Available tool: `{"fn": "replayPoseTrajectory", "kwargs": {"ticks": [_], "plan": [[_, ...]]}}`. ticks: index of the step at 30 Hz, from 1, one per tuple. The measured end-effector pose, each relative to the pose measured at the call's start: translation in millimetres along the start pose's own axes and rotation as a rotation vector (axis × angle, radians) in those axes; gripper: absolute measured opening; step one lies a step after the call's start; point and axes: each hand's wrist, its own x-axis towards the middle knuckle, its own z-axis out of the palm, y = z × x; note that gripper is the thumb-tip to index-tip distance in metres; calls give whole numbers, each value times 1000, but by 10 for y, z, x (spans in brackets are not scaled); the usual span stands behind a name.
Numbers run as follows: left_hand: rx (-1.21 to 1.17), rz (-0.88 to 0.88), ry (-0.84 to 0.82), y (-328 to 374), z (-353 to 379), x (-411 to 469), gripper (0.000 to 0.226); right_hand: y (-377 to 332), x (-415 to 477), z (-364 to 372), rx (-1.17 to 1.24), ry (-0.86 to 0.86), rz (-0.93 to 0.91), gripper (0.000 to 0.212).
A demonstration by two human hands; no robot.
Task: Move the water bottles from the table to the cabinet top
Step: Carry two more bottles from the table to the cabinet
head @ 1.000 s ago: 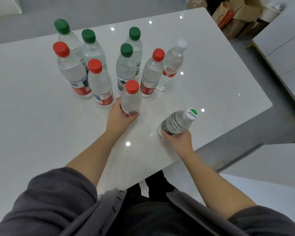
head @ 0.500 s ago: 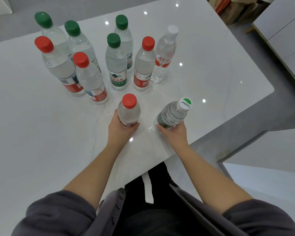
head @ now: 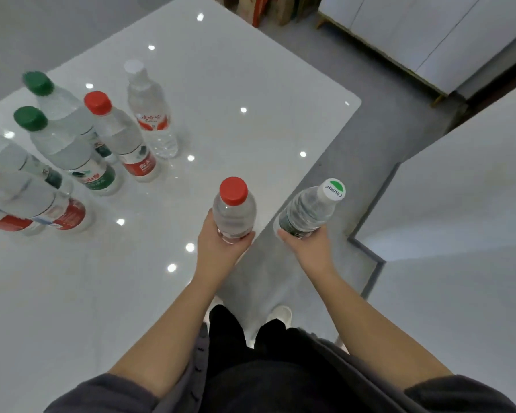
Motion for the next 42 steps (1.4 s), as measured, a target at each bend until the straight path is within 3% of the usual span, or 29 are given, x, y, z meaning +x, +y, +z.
{"fn": "replayPoseTrajectory", "kwargs": {"ticks": [10, 19, 29, 42], "plan": [[-71, 175, -272, 716, 1559, -511, 55, 155, -320, -1702, 87, 309, -18, 50], [-148, 350, -488, 1609, 2168, -457, 55, -274, -366, -2417, 229, 563, -120, 60], [-225, 614, -626, 2922, 2285, -225, 55, -1434, -368, -3028, 340, 701, -378, 56], [-327, 751, -656, 4123, 1960, -45, 47, -2546, -324, -3211, 370, 701, -587, 53]]}}
